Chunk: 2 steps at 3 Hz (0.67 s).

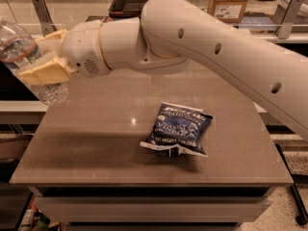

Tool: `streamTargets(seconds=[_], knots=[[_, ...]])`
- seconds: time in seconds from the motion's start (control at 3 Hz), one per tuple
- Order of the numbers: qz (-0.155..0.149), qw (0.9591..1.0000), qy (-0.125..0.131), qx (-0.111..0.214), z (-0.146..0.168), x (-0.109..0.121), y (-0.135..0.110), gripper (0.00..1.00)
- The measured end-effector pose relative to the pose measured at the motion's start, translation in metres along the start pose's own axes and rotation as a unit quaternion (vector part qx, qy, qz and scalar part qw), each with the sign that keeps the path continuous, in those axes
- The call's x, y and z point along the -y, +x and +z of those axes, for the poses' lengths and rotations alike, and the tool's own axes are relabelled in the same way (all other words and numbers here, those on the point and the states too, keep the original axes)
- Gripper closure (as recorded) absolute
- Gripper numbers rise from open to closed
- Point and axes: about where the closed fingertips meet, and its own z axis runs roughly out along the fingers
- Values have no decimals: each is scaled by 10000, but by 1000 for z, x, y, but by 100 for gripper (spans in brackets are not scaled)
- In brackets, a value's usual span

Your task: Pick water bottle

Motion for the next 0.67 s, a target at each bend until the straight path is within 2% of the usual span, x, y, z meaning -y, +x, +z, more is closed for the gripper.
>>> streamTargets(seconds=[0.33,0.67], knots=[[-209,9998,62,-26,-4,4,-20,100],[-209,9998,62,-26,-4,4,-20,100]])
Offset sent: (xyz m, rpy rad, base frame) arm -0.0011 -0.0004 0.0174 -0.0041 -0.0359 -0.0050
